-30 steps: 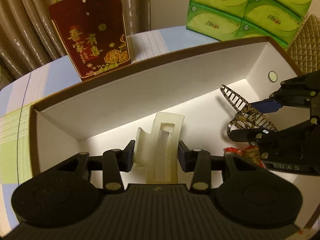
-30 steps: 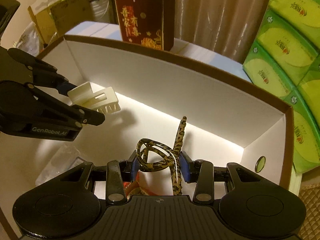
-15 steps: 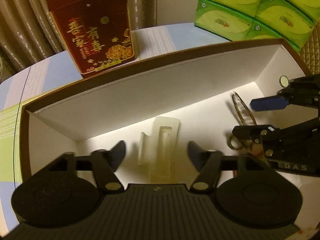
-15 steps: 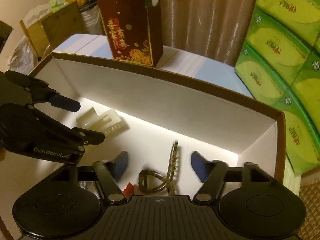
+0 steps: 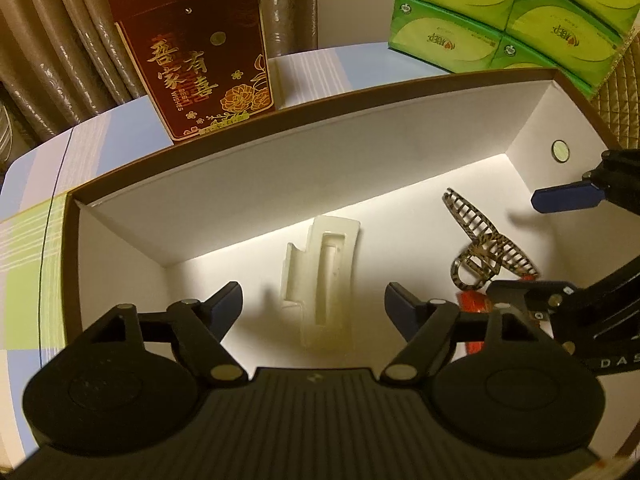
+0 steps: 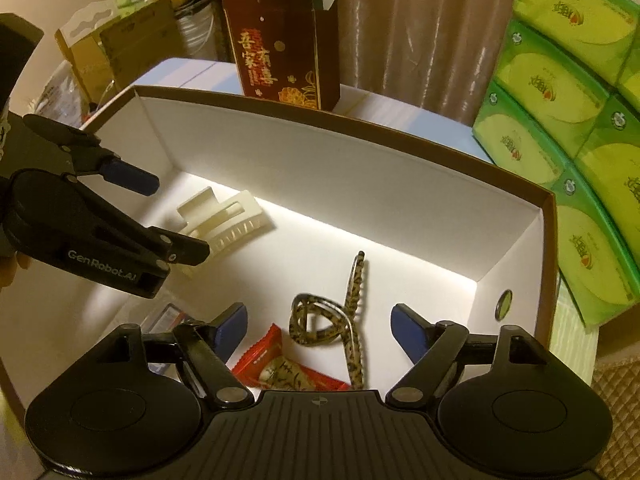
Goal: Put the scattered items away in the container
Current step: 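Open the left tool releasing the white clip while the right tool drops the leopard clip, then withdraw both open tools from the box toward the toothbrush and cable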
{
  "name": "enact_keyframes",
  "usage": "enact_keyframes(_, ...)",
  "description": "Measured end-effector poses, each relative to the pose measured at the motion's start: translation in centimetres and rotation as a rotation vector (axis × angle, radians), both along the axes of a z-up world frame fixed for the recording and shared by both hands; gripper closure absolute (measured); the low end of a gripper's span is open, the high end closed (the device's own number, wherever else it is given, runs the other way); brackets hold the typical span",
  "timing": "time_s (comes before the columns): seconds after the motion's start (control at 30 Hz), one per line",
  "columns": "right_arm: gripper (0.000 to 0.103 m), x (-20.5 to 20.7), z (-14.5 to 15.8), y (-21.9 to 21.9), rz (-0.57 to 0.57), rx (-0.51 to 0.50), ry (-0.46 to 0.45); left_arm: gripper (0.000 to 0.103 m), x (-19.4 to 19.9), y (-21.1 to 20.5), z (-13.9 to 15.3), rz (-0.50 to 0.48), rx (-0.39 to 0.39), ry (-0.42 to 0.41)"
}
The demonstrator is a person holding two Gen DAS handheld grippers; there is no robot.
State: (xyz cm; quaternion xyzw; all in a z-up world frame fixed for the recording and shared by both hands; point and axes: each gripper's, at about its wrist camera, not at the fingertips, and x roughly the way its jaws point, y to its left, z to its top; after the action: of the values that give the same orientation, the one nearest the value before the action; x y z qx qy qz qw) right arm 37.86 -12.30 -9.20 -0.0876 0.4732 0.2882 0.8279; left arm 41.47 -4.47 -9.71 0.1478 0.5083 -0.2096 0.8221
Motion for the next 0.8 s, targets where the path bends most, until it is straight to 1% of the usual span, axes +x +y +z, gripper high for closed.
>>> enact_keyframes(0.4, 0.021, -2.7, 2.4, -1.3, -0.032, 0.036, -0.032, 0.019, -2.8, 0.6, 2.8, 0.003, -0.015, -0.042)
enact_keyframes(0.57, 0.018, -4.4, 3.5, -1.8, -0.048, 0.044, -0.054, 0.018, -4.6, 0.7, 4.3, 0.005, -0.022, -0.068)
enact_keyframes(0.67, 0.017, -5.4, 4.2, -2.2, -0.061, 0.061, -0.063, 0.017, -5.6, 1.0, 5.3, 0.01, -0.039, -0.078)
enact_keyframes(0.8, 0.015, -6.7, 5.3, -2.6, -0.073, 0.075, -0.079, 0.014, -7.3, 1.4, 6.7, 0.014, -0.051, -0.095)
